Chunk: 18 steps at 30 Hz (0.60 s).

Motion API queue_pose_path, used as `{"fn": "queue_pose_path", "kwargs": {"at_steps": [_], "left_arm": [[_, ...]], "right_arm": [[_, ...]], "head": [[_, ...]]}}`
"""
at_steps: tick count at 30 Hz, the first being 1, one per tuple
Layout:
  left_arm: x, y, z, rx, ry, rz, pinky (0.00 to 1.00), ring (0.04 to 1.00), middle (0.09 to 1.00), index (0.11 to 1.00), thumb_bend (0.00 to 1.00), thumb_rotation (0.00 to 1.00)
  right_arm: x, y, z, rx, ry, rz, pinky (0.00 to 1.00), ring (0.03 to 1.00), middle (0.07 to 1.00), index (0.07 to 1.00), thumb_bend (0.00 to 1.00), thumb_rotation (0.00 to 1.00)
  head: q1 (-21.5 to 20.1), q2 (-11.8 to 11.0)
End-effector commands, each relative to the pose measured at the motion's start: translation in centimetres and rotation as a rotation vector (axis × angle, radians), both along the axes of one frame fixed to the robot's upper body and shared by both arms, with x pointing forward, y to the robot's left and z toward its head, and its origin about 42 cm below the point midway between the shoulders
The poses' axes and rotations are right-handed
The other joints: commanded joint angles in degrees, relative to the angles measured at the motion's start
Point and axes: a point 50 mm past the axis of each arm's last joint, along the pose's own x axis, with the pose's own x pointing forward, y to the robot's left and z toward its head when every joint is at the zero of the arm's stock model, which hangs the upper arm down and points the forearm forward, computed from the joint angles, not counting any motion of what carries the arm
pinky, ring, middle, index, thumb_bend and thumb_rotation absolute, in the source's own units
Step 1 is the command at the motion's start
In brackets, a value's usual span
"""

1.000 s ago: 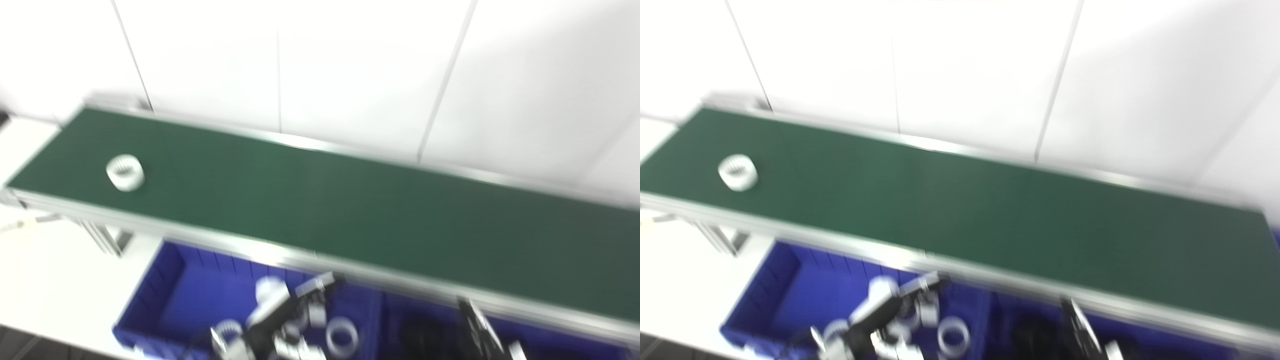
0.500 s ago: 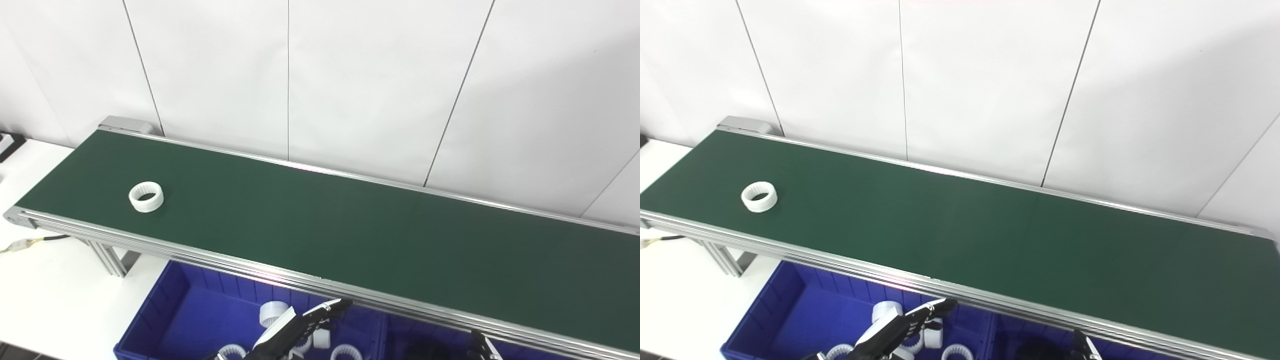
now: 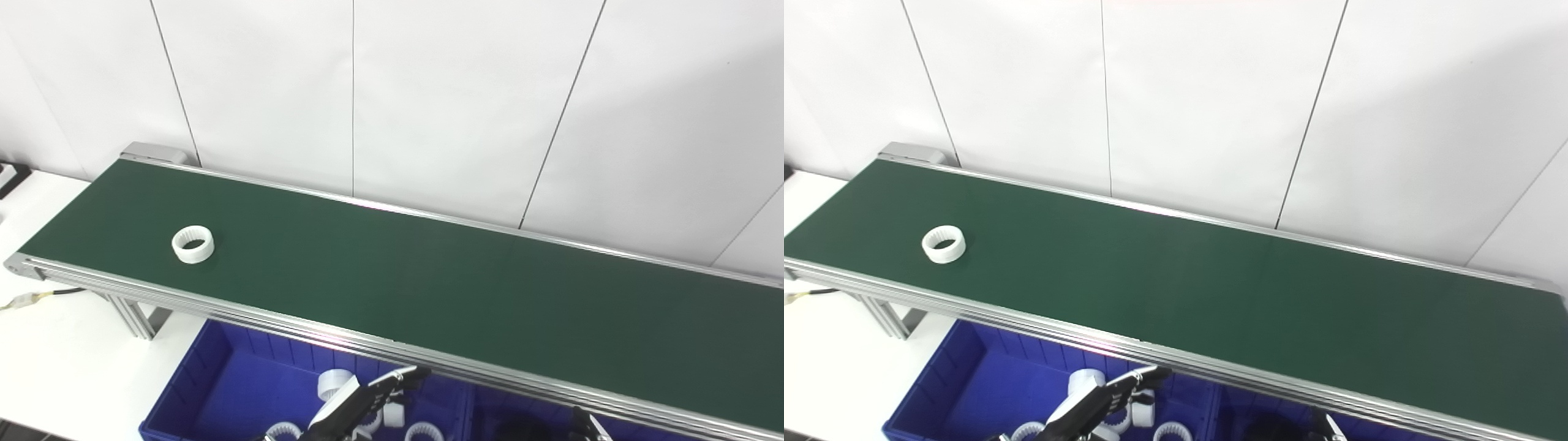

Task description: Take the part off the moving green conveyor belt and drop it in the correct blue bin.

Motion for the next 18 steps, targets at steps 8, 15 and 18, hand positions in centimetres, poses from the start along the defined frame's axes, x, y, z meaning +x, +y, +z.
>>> {"fn": "queue_pose_path", "kwargs": {"at_steps": [8,15,18], "left_arm": [[2.1,-0.1,5.9,-0.147,-0.170,0.025,0.74,0.831,0.876,0.861,0.96,0.28],[4.5,1.3,10.3,-0.046,-0.326,0.078,0.79,0.862,0.888,0.864,0.93,0.37],[5.6,1.8,11.2,0.038,-0.375,0.113,0.83,0.884,0.892,0.866,0.92,0.42]], "right_arm": [[0.9,0.4,0.8,0.028,-0.088,0.014,0.81,0.872,0.919,0.942,0.62,0.20],[1.6,0.6,0.4,0.034,-0.095,0.011,0.81,0.873,0.918,0.941,0.63,0.19],[1.8,0.6,0.2,0.047,-0.094,0.013,0.82,0.876,0.919,0.942,0.63,0.17]], "head": [[0.1,-0.6],[0.2,-1.2],[0.1,-1.7]]}}
